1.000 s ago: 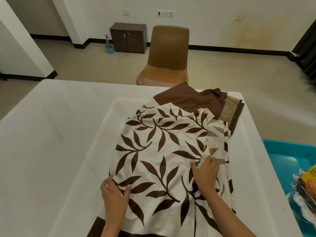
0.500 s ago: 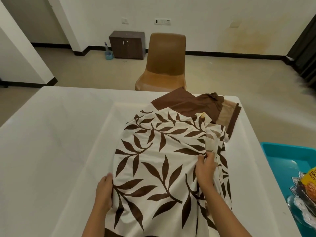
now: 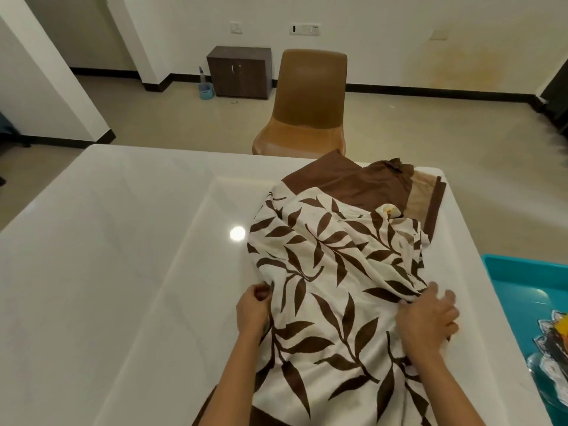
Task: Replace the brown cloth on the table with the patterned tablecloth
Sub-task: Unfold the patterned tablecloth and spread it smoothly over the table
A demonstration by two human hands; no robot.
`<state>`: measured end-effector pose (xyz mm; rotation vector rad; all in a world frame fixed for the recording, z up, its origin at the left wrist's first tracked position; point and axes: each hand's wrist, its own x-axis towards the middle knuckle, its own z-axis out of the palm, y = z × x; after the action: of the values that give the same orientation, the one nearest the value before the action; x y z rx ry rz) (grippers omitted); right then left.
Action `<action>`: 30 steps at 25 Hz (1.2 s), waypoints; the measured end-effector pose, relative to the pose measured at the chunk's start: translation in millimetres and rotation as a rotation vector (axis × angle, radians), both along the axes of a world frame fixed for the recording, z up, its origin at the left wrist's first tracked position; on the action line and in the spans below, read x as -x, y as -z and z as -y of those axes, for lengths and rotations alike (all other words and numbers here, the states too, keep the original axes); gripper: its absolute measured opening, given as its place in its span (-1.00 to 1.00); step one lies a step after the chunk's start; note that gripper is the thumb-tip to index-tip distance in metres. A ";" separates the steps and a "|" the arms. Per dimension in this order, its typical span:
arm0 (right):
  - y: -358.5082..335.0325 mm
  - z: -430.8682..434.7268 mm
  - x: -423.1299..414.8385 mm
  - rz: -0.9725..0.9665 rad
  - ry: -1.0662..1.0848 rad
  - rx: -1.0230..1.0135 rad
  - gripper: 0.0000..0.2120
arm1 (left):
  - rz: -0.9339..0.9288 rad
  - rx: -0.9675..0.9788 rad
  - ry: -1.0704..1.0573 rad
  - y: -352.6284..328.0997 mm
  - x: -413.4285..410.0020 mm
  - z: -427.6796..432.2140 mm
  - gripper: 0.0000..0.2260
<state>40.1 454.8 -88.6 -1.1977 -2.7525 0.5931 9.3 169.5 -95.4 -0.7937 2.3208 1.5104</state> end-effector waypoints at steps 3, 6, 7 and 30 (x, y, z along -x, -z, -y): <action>28.7 41.1 3.2 0.109 -0.411 -0.095 -0.18 | -0.107 0.176 0.123 5.2 2.5 -37.3 -0.54; 60.0 71.0 -5.6 0.142 -0.714 -0.112 -0.32 | -0.234 0.217 0.206 13.5 -7.7 -65.9 -0.75; 66.0 70.8 -7.3 0.158 -0.732 -0.110 -0.33 | -0.285 0.166 0.205 12.7 -11.4 -69.5 -0.89; 59.8 -22.6 -11.4 -0.116 -0.483 0.002 -0.32 | 0.029 -0.365 -0.209 -2.1 2.7 13.0 -0.76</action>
<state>51.5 477.4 -148.4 -0.4682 -2.9404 0.6742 6.5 156.6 -93.4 -0.9671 1.9034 1.9211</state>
